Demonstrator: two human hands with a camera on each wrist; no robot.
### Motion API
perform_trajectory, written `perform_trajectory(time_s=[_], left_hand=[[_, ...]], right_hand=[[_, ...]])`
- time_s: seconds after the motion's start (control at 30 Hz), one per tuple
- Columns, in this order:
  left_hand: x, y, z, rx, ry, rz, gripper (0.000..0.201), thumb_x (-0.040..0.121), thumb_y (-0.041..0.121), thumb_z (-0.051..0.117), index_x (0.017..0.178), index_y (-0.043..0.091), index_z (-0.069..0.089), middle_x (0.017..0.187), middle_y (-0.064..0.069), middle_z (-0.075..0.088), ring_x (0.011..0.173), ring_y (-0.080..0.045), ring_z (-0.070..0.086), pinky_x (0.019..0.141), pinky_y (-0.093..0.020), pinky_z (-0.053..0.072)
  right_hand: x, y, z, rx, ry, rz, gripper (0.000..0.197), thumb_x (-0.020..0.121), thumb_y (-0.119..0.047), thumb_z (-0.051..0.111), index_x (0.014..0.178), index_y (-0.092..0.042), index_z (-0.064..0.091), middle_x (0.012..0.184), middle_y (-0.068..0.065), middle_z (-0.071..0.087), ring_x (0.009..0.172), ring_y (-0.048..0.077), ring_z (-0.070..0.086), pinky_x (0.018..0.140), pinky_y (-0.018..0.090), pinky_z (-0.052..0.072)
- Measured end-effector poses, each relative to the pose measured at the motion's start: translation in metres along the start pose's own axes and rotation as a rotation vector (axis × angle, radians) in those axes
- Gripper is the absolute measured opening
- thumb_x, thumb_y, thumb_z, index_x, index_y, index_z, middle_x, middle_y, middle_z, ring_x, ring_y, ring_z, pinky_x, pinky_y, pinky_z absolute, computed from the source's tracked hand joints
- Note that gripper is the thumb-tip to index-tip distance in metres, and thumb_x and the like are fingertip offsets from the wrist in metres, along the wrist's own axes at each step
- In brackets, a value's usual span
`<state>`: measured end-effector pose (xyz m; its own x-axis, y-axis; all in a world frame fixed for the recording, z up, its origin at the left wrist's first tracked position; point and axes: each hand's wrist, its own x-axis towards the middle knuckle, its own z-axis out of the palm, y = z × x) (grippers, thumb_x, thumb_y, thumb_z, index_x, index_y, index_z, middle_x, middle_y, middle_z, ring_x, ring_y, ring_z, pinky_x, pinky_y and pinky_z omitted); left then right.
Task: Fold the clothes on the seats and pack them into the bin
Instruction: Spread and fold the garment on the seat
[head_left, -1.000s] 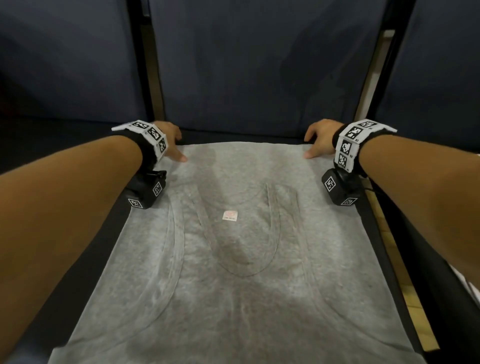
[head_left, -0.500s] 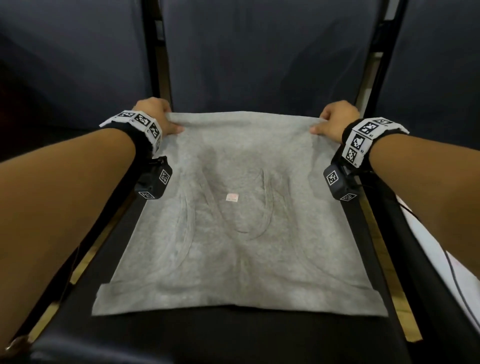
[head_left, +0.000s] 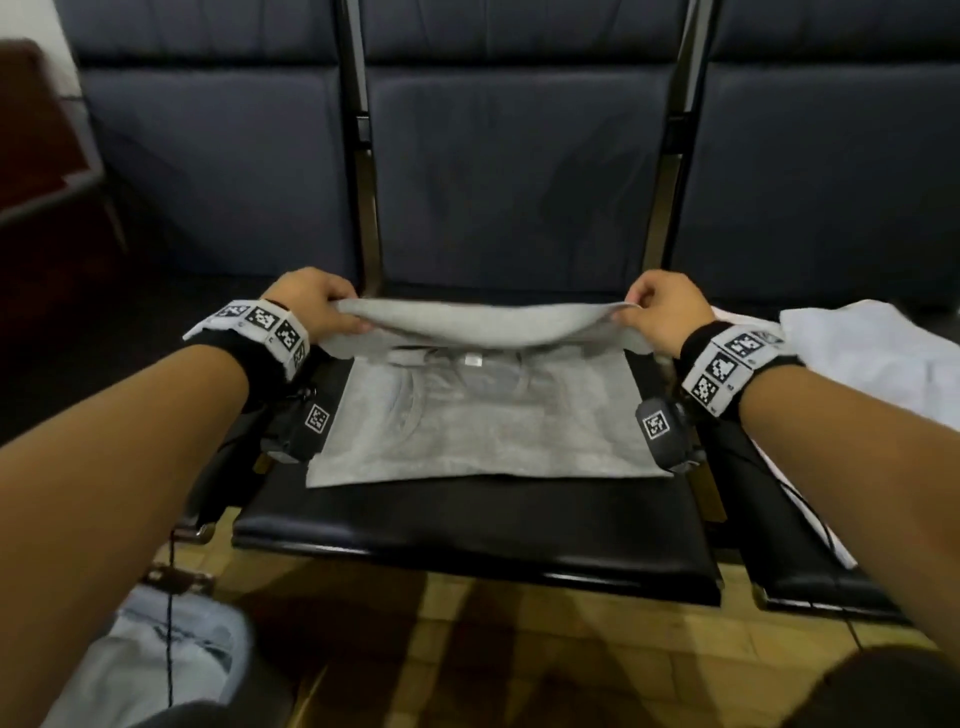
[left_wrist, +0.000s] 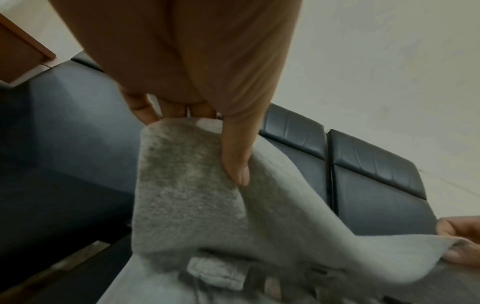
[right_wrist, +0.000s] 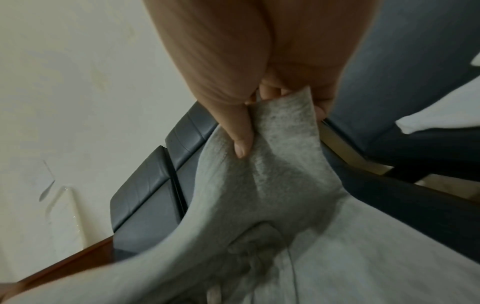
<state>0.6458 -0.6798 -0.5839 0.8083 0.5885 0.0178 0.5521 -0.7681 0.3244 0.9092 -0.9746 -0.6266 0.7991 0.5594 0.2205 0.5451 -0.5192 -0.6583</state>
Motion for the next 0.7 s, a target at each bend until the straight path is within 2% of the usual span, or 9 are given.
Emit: perform_trajectory(time_s=[0.1,0.2,0.27,0.33,0.4,0.5,0.57,0.63,0.7], left_hand=[[-0.04,-0.007,0.016,0.023,-0.041,-0.028,0.016,0.074,0.036,0.078,0.071,0.032,0.063,0.079,0.0,0.066,0.08,-0.019,0.062,0.07,-0.03,0.047],[-0.068,-0.011,0.039,0.07,-0.073,-0.082,0.015,0.073,0.037,0.078,0.076,0.033,0.064,0.083,0.004,0.064,0.089,-0.022,0.063,0.082,-0.036,0.052],[-0.081,-0.012,0.055,0.077,-0.105,-0.139,0.014,0.074,0.034,0.078,0.081,0.031,0.067,0.087,0.007,0.063,0.094,-0.02,0.062,0.091,-0.039,0.051],[-0.089,-0.016,0.07,0.053,-0.126,-0.19,0.013,0.075,0.03,0.078,0.08,0.03,0.066,0.088,0.007,0.062,0.098,-0.02,0.062,0.096,-0.042,0.048],[-0.093,-0.022,0.078,0.002,-0.073,-0.218,0.016,0.074,0.027,0.079,0.075,0.029,0.063,0.085,0.005,0.062,0.097,-0.022,0.062,0.093,-0.04,0.049],[-0.095,-0.03,0.077,-0.107,0.001,-0.246,0.016,0.072,0.023,0.081,0.074,0.023,0.065,0.079,0.002,0.066,0.086,-0.02,0.065,0.074,-0.029,0.05],[-0.097,-0.032,0.078,-0.064,-0.064,-0.215,0.015,0.073,0.024,0.081,0.076,0.022,0.066,0.082,0.002,0.067,0.085,-0.019,0.064,0.074,-0.029,0.05],[-0.1,-0.032,0.081,0.06,-0.187,-0.186,0.014,0.075,0.029,0.079,0.076,0.027,0.065,0.089,0.003,0.067,0.09,-0.019,0.064,0.084,-0.035,0.054],[-0.101,-0.03,0.082,0.124,-0.238,-0.165,0.015,0.075,0.035,0.076,0.08,0.029,0.064,0.095,0.006,0.067,0.092,-0.017,0.063,0.09,-0.037,0.052]], right_hand=[[-0.042,0.016,0.005,-0.042,-0.041,0.037,0.021,0.075,-0.017,0.076,0.068,-0.019,0.056,0.065,-0.001,0.058,0.064,0.019,0.056,0.061,0.03,0.045],[-0.074,0.03,0.013,-0.19,-0.202,0.057,0.016,0.077,-0.005,0.07,0.074,-0.015,0.057,0.073,0.002,0.06,0.071,0.022,0.057,0.065,0.027,0.041],[-0.087,0.036,0.016,-0.3,-0.278,0.058,0.013,0.079,-0.002,0.067,0.079,-0.012,0.059,0.082,0.005,0.06,0.082,0.024,0.058,0.071,0.026,0.04],[-0.094,0.036,0.017,-0.354,-0.303,0.067,0.012,0.081,-0.001,0.063,0.081,-0.013,0.06,0.088,0.005,0.06,0.088,0.026,0.058,0.075,0.026,0.04],[-0.095,0.035,0.014,-0.329,-0.255,0.076,0.012,0.083,-0.001,0.061,0.082,-0.013,0.06,0.088,0.005,0.059,0.088,0.026,0.057,0.076,0.027,0.041],[-0.095,0.03,0.008,-0.289,-0.16,0.054,0.011,0.084,-0.004,0.064,0.083,-0.013,0.058,0.087,0.006,0.058,0.081,0.024,0.054,0.069,0.026,0.04],[-0.097,0.027,0.01,-0.382,-0.292,0.032,0.015,0.083,-0.001,0.062,0.08,-0.015,0.057,0.091,0.007,0.059,0.086,0.025,0.058,0.072,0.027,0.044],[-0.101,0.024,0.018,-0.541,-0.498,0.042,0.024,0.083,0.001,0.056,0.073,-0.021,0.056,0.102,0.009,0.063,0.1,0.028,0.06,0.086,0.029,0.048],[-0.103,0.013,0.019,-0.618,-0.561,0.063,0.023,0.083,-0.005,0.052,0.076,-0.026,0.056,0.114,0.01,0.06,0.106,0.029,0.059,0.094,0.034,0.049]])
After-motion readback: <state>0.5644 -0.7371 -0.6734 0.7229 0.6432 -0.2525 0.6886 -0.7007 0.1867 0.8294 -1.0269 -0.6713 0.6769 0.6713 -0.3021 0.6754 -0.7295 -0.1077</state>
